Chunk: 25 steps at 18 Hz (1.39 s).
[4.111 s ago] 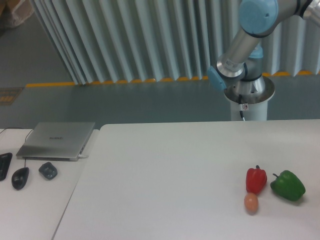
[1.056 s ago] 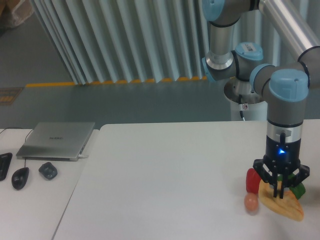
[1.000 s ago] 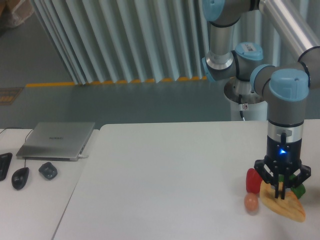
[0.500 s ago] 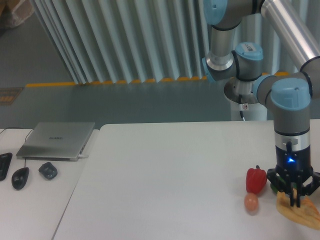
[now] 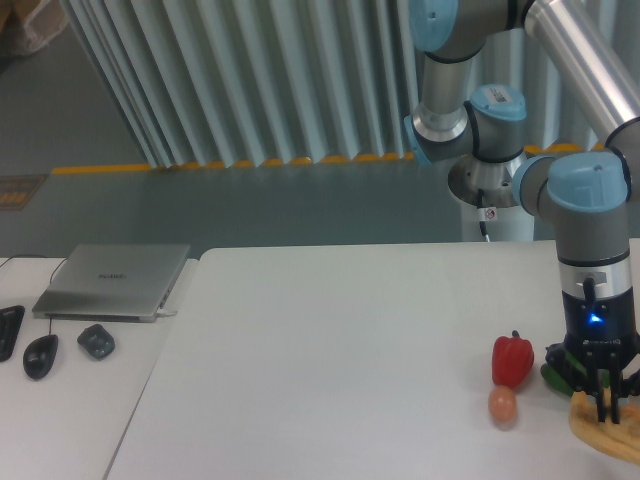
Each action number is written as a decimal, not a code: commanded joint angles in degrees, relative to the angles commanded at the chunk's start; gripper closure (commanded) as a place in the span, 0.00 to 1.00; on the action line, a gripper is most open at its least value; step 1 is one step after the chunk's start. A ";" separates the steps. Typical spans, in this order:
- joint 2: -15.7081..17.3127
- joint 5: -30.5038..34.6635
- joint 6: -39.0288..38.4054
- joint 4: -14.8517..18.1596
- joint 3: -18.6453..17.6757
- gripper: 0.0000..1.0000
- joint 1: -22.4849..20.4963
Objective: Place the triangular bread on the table
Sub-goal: 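Raise the open gripper up away from the bread slice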
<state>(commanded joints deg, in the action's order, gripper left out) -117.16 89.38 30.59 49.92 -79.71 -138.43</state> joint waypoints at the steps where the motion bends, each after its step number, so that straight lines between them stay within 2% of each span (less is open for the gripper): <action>1: 0.00 -0.09 -0.09 0.00 -0.88 0.79 0.09; 5: -0.26 -0.18 -0.18 0.09 -2.12 0.78 0.62; 6: 0.17 -0.35 0.43 0.09 -2.55 0.57 0.62; 7: 0.18 -0.26 0.79 0.09 -2.56 0.17 0.53; 8: 0.18 -0.26 0.62 0.09 -2.56 0.14 0.44; 9: 0.18 -0.09 0.79 0.09 -3.17 0.05 0.44; 10: 0.00 0.17 0.79 0.09 -3.87 0.00 0.62; 13: 0.35 2.54 2.71 0.26 -5.72 0.00 0.70; 16: 1.49 4.12 9.03 2.54 -6.51 0.00 0.70; 18: 2.46 4.31 13.60 5.78 -6.34 0.00 0.36; 20: 3.34 4.57 18.87 10.79 -5.64 0.00 0.00; 24: 4.83 4.40 24.16 14.58 -5.55 0.00 -0.70; 25: 5.88 4.39 27.39 17.03 -5.55 0.00 -0.70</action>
<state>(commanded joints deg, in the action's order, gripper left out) -111.28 93.78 57.98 66.95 -85.25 -139.13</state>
